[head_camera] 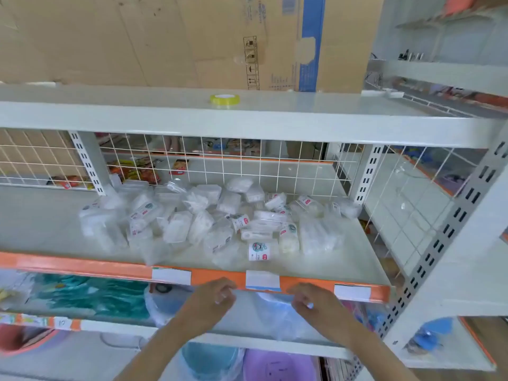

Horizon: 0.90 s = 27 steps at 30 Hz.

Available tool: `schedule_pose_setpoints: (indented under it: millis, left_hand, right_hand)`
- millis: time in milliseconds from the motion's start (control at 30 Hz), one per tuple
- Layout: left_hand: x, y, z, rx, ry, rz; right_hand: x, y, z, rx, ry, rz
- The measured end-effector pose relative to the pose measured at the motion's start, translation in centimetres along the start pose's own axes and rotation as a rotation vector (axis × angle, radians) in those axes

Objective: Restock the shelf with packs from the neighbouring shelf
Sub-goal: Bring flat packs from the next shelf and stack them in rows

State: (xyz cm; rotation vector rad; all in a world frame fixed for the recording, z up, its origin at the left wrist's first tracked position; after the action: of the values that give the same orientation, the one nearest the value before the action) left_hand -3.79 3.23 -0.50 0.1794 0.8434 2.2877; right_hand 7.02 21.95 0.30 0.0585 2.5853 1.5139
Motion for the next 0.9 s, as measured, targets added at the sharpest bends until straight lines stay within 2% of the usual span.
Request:
schedule_pose_setpoints:
  millis: [33,167,300,400,467,567,767,900]
  left_hand:
    - [2.0,1.0,1.2,-0.002,-0.095,0.051]
    - [8.7,4.2,5.7,0.083,-0.186,0.126]
    - [13.8,3.6,6.7,0.182,-0.107,0.130]
    - [16.7,2.3,6.3,0.404,-0.043,0.062]
    - [17.6,1.3,5.8,0.505,-0.009,0.018]
    - [18.1,0.7,5.8,0.519,-0.037,0.017]
    - [18.0,0.9,6.5,0.583,-0.100,0.123]
    - [17.4,1.9,7.5,0.534,-0.163,0.243]
  right_hand:
    - [1.9,1.3,0.1,-0.008,0.036,0.057]
    - [8.1,6.3,0.3,-0.083,0.084,0.163]
    - [13.1,8.6,1.9,-0.215,0.064,0.204]
    - [16.7,9.1,2.6,-0.317,0.064,0.209]
    - [18.3,8.2,2.9,-0.388,0.067,0.149]
    - [19.8,6.6,3.5,-0.420,0.082,0.063]
    - [21.0,6.2,3.7,-0.549,0.054,0.139]
    - [20.8,7.8,2.8,-0.475,0.058,0.239]
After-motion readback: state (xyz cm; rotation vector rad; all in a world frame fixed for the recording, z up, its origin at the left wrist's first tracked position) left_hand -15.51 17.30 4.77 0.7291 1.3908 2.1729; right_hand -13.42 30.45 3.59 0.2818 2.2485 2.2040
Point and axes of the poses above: each hand's wrist, its own x-axis towards the middle knuckle, its own y-axis out of the back of the hand, z = x × y, the point moved 5 cm from there along x, towards the middle knuckle, and after that the axes turned 10 degrees about -x, right-handed, at the moved point
